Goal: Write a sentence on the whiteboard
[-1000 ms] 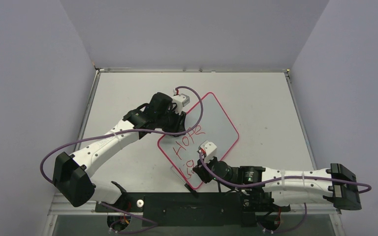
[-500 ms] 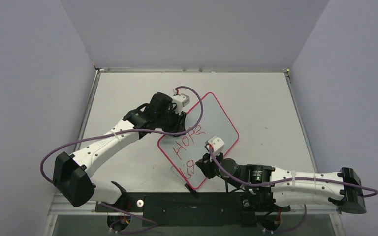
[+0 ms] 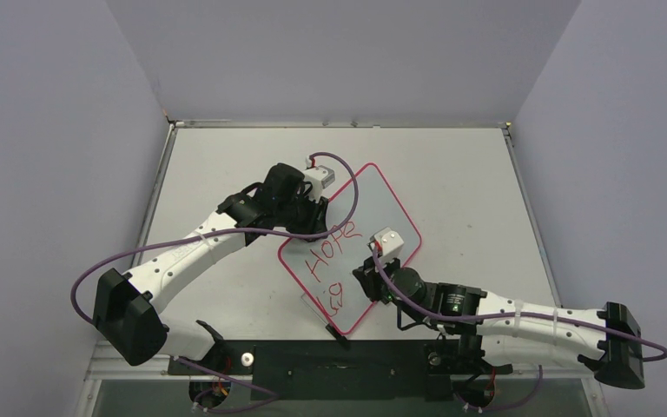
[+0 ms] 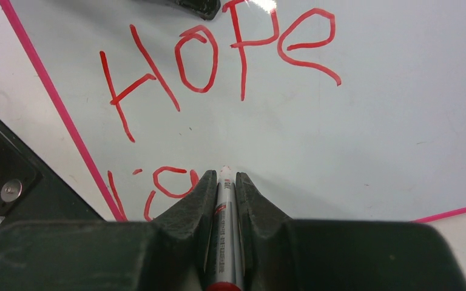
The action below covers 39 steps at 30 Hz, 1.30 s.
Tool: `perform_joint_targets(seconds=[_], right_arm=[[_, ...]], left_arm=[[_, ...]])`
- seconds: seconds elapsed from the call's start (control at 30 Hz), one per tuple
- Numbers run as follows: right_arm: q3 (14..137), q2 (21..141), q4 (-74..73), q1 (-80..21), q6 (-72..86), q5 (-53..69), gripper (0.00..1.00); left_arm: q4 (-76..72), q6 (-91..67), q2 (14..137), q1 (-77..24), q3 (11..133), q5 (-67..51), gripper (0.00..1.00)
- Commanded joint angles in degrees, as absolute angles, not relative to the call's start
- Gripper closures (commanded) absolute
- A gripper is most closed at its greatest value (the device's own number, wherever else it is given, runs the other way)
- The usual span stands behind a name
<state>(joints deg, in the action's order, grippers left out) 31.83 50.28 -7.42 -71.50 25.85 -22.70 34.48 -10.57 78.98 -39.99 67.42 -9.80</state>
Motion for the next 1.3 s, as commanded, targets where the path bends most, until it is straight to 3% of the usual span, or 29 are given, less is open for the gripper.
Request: perform_joint_targets(seconds=[0.0, 1.27], right_arm=[[32.36, 51.04, -2.08, -70.07, 23.92, -22.23, 1.00], [25.37, 54.72, 4.46, -68.41, 25.29, -15.60, 1.00]], left_arm=[[40.77, -1.98, 80.62, -40.55, 65.74, 2.63, 1.00], [40.85, -1.94, 81.45, -40.95, 65.74, 3.30, 1.00]])
